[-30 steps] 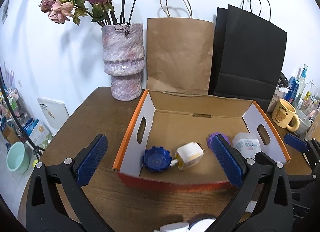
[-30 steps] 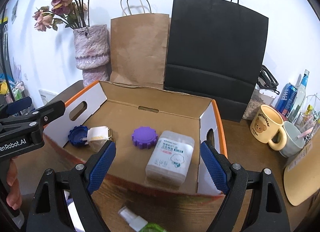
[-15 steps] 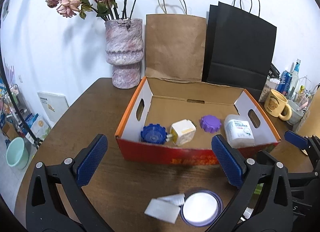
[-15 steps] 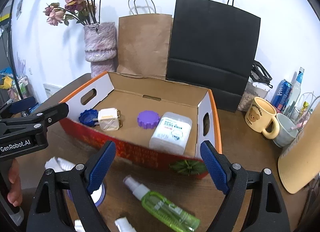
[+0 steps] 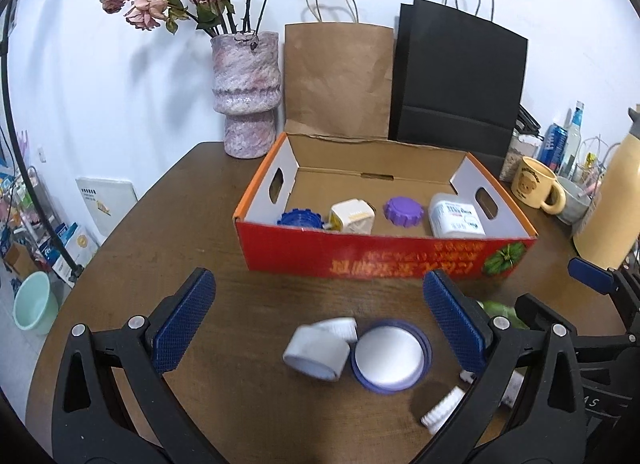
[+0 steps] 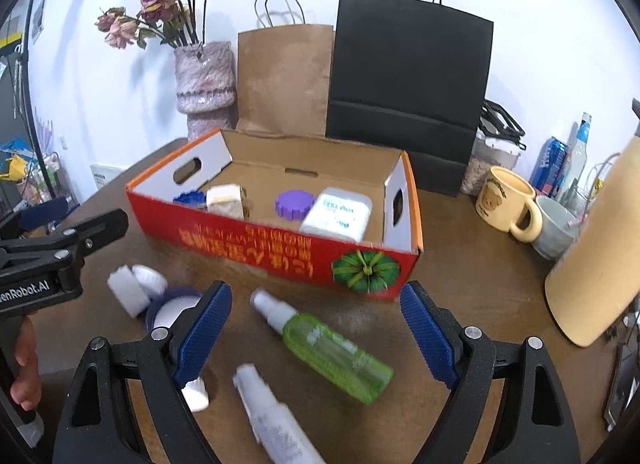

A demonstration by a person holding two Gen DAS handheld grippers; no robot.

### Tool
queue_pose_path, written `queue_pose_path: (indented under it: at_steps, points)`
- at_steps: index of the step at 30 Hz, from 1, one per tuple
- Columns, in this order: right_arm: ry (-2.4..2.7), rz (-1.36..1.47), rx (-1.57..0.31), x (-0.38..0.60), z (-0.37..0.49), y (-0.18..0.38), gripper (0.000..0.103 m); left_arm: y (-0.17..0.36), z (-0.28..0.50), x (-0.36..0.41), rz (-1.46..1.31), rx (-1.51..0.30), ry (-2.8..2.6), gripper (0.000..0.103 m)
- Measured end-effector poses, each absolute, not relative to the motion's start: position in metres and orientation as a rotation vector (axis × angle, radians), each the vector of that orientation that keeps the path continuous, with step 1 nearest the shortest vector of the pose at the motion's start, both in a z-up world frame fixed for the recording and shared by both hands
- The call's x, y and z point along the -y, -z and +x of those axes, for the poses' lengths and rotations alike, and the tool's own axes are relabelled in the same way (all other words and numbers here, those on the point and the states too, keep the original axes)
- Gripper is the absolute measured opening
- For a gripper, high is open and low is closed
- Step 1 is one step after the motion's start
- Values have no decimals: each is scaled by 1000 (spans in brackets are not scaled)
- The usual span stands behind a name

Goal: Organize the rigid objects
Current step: 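Move both tools back from the box toward the remaining table items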

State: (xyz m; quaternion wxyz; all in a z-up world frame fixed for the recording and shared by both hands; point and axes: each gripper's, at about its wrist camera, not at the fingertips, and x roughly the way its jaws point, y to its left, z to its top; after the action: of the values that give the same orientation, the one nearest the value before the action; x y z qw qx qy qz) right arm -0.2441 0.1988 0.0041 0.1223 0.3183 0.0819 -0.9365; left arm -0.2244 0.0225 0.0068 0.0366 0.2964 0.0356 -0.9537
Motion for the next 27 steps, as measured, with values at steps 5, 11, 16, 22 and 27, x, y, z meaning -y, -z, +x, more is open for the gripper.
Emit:
queue_pose_path:
  at_steps: [5, 11, 16, 22, 27]
  points:
    - [2718, 937, -253, -201, -226, 1, 90, -2, -207, -30, 924, -92, 2941, 103]
    - [2684, 974, -280, -202, -209, 14, 90, 6, -189, -40, 951, -68, 2956, 103]
    - [2655, 1003, -312, -205, -197, 25, 90, 17, -176, -47, 989, -45, 2959, 103]
    - [2622, 1029, -353, -209, -186, 36, 90, 25, -166, -53, 1024, -25, 2959, 103]
    - [2591, 1057, -399, -212, -180, 46, 90, 33, -161, -55, 1059, -28, 2954, 103]
